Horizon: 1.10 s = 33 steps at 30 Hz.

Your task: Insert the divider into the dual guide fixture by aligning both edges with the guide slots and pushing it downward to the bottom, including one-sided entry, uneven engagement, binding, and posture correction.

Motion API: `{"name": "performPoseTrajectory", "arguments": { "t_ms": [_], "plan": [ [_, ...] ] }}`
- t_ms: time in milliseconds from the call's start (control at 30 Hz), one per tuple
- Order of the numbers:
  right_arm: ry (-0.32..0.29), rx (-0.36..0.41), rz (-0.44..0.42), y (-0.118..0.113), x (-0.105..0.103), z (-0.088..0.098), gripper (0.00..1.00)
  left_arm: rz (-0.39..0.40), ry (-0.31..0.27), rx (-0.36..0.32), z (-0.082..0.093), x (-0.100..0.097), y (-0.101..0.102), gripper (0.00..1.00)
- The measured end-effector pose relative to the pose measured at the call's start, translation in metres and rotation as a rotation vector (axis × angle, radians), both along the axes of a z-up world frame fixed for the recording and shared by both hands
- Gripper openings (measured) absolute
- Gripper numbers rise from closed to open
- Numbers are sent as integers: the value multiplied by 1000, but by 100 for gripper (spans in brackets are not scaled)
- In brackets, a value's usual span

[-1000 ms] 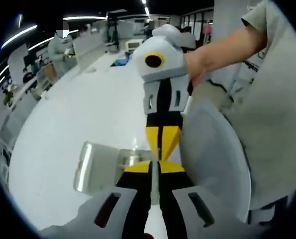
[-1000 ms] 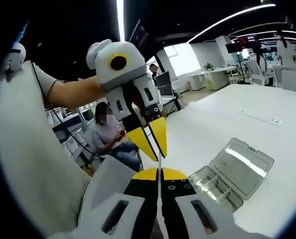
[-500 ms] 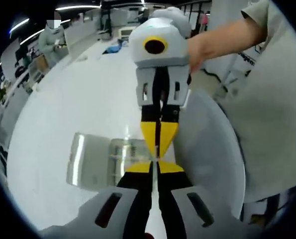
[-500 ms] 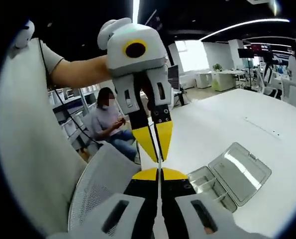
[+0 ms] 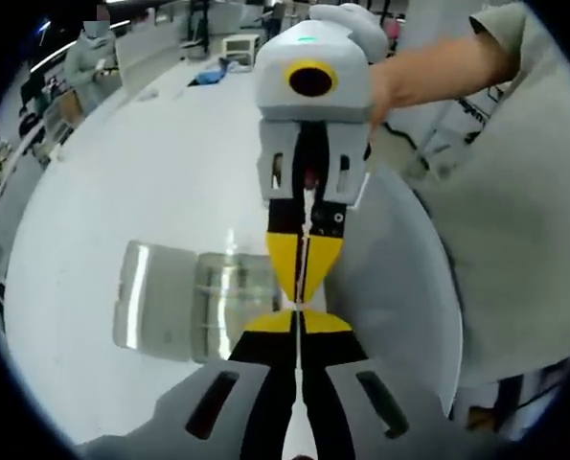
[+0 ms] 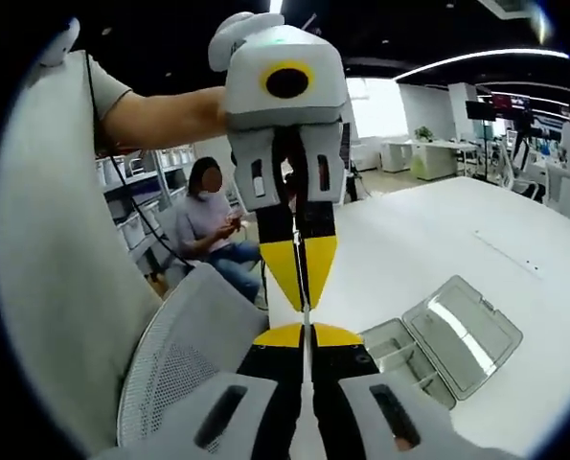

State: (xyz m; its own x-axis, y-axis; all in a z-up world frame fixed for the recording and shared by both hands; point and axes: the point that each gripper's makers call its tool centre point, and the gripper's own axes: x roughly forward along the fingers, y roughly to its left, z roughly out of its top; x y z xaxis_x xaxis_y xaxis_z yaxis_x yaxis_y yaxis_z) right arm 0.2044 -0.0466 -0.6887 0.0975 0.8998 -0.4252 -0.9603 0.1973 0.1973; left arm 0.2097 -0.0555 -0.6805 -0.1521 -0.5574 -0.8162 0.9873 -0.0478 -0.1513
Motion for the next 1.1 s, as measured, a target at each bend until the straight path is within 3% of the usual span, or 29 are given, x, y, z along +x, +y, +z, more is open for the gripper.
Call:
{"name": "performPoseTrajectory", "arguments": {
  "t_ms": [233, 367, 533, 867, 1100],
  "plan": [
    [8, -10, -5, 1, 0, -2, 0, -1, 29, 55, -1, 1, 1, 0],
    [41, -33, -20, -2, 1, -7, 3, -20, 4, 86, -1, 5, 2, 0],
    [37, -49, -35, -8, 1, -10, 9, -14, -7, 117, -3, 11, 4, 0],
    [-5, -116, -68, -15, 6, -19, 25, -13, -73, 256, -19, 26, 20, 0],
    [-39, -153, -115, -22, 15, -22, 33, 10, -84, 320, -29, 33, 27, 0]
  ]
}}
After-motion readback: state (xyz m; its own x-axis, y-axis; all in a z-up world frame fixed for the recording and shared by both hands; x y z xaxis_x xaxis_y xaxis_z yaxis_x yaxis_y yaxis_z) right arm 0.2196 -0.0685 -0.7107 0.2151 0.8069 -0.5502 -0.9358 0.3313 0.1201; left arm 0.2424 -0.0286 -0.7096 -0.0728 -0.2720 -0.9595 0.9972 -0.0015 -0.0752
